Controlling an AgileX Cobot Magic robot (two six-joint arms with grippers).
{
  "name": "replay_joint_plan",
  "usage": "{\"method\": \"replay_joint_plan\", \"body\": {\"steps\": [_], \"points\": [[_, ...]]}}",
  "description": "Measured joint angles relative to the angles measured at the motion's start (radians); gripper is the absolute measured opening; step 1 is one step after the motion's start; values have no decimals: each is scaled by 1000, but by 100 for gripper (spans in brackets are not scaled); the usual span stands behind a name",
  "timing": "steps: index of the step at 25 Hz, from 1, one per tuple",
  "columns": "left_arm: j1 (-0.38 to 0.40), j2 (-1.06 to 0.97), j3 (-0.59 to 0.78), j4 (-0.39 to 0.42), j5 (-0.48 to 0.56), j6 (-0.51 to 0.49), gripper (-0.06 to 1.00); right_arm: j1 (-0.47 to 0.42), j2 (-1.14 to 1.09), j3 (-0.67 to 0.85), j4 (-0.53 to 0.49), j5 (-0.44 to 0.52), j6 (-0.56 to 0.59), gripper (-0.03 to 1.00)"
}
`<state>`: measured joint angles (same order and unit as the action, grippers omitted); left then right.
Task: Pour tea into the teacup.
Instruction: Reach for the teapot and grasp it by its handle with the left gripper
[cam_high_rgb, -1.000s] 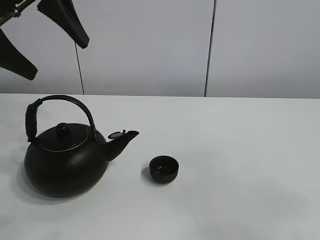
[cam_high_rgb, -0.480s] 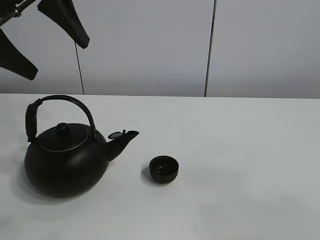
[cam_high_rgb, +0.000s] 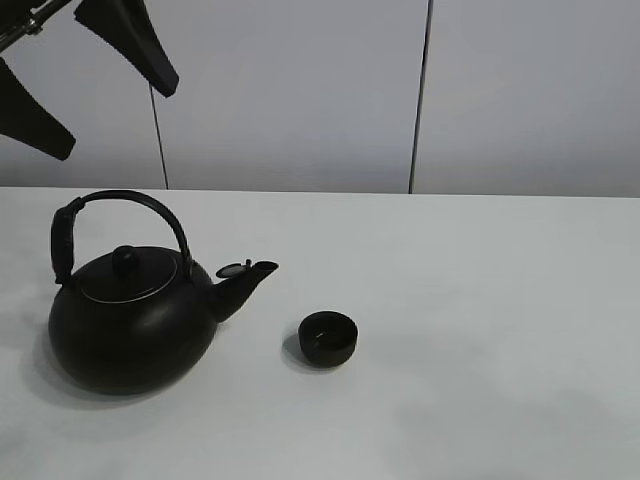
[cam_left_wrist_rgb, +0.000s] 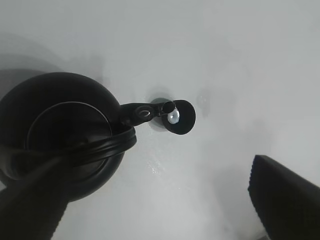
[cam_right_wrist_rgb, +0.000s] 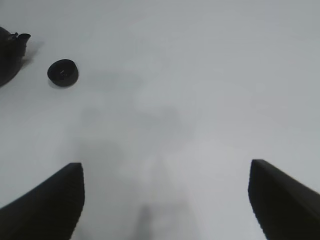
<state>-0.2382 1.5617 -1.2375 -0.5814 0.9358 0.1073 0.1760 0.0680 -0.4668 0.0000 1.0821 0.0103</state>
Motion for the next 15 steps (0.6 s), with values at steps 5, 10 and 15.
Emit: {"method": "replay_joint_plan", "body": {"steps": [5,10,15], "points": [[0,0,0,6,-25,0,69,0,0,0,0,0,0,61],[1,0,0,45,-35,0,69,0,0,0,0,0,0,61],[44,0,0,102,30,0,69,0,0,0,0,0,0,61]]}}
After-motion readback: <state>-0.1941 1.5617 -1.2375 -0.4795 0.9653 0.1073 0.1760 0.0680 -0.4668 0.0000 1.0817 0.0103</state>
